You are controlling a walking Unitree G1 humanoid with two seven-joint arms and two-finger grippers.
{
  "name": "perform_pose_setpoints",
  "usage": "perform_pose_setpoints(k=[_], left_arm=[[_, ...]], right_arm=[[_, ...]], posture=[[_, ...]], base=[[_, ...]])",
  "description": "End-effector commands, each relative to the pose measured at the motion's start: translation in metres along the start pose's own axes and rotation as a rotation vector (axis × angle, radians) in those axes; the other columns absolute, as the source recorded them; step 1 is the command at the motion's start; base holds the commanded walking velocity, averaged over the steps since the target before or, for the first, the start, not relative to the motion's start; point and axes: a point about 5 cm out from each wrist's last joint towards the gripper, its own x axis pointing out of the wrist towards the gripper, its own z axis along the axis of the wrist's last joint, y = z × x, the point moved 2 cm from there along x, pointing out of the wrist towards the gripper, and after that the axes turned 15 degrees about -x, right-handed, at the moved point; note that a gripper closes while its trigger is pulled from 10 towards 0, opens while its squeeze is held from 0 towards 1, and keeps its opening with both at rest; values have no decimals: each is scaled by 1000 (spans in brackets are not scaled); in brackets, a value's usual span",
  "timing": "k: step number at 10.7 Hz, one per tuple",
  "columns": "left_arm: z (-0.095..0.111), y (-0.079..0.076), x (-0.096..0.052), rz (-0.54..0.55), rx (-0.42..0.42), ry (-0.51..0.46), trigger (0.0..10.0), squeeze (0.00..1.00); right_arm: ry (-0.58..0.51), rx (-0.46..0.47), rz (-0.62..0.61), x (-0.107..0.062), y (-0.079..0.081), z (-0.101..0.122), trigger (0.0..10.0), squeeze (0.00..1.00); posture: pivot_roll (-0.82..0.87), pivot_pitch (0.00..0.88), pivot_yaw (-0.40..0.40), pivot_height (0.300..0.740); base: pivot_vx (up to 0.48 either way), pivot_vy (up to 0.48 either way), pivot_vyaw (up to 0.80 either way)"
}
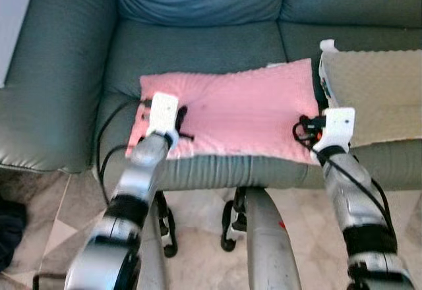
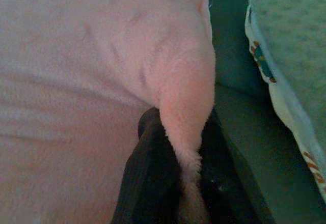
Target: Move the pillow to the sofa
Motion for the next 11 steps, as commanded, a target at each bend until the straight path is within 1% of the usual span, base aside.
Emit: perform_pose_setpoints(k=[1,2,3,4,5,6,7,8,9,10,11], left_arm=[[-14,31,-8,136,-9,34,10000,0],[-12,32,-5,139,2,31,10000,0],[-6,36,0,161,34,16,10000,0],[-2,37,2,164,58,-3,10000,0],[1,38,3,165,68,-17,10000,0],[5,40,6,170,80,-28,10000,0],[8,40,7,174,90,-33,10000,0],[10,41,9,175,107,-45,10000,0],[13,44,9,182,122,-53,10000,0],[15,48,9,198,152,-58,10000,0],[17,49,9,204,154,-64,10000,0]], right_arm=[[57,2,-130,-7,-37,-16,10000,0],[49,4,-125,-4,-37,-14,10000,0],[46,17,-113,3,-33,-14,10000,0],[54,58,-138,8,-34,-15,10000,0],[53,88,-144,12,-31,-13,10000,0],[42,93,-118,16,-20,-10,10000,0],[41,97,-101,18,-12,-11,10000,0],[48,101,-93,19,-8,-14,10000,0],[55,108,-75,19,-1,-17,10000,0],[56,107,-37,19,12,-18,10000,0],[54,108,-31,19,15,-19,10000,0]], posture=[[-97,403,-30,628],[-98,402,-30,628],[-98,400,-25,628],[-97,400,-24,628],[-97,400,-24,628],[-96,399,-26,628],[-96,399,-28,628],[-97,401,-29,628],[-97,401,-29,628],[-97,401,-29,628],[-104,405,-34,628]], base=[[0,0,0],[0,0,0],[0,0,0],[0,0,0],[0,0,0],[0,0,0],[0,0,0],[0,0,0],[0,0,0],[0,0,0],[0,0,0]])
